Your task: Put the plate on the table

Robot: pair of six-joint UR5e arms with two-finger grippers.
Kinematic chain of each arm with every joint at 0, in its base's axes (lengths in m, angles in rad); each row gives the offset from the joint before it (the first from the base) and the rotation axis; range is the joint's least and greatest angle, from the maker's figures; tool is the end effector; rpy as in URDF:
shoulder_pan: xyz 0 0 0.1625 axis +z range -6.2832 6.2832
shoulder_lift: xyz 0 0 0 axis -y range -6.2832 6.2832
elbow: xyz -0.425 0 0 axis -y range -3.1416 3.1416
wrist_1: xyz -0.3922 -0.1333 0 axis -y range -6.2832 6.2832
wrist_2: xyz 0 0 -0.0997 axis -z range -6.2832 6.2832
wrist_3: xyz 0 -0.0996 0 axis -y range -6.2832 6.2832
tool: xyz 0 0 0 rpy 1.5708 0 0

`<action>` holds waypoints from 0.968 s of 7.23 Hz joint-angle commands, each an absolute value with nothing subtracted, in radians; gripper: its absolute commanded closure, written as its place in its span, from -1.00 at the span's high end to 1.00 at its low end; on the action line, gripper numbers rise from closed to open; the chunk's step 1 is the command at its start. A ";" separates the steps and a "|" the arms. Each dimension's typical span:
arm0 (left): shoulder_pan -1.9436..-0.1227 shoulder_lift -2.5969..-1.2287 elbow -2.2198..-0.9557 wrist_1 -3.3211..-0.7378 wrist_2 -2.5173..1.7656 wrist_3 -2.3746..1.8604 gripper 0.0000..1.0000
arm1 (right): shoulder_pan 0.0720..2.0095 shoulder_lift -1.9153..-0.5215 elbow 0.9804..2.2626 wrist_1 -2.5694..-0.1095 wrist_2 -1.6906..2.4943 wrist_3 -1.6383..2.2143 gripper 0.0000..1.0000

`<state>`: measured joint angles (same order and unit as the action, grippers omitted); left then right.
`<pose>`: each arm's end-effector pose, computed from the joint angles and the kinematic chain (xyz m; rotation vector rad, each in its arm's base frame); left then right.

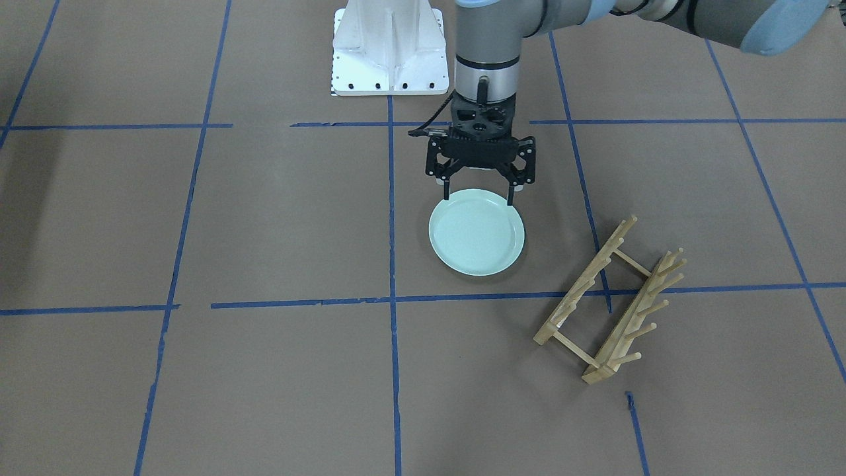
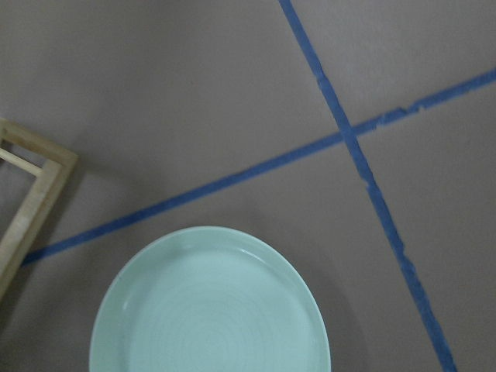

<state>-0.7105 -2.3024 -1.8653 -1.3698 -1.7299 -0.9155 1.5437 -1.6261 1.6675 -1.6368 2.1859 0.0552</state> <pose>0.3987 -0.4980 0.1368 0.4032 0.7332 0.0137 0.0632 -0.4679 0.6544 -0.0491 -0.6136 0.0348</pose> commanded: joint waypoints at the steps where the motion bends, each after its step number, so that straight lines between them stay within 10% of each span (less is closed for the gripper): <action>1: -0.996 -2.220 -1.876 -1.380 -2.016 -0.753 1.00 | 1.543 -1.626 1.667 -1.637 2.186 0.055 1.00; 7: -1.624 -1.700 -1.683 -1.396 -2.315 0.111 1.00 | 1.543 -1.626 1.667 -1.637 2.186 0.055 1.00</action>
<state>-1.5310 -1.8010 -1.7367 -1.3906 -2.2847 -0.0050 1.5439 -1.6260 1.6674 -1.6367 2.1859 0.0552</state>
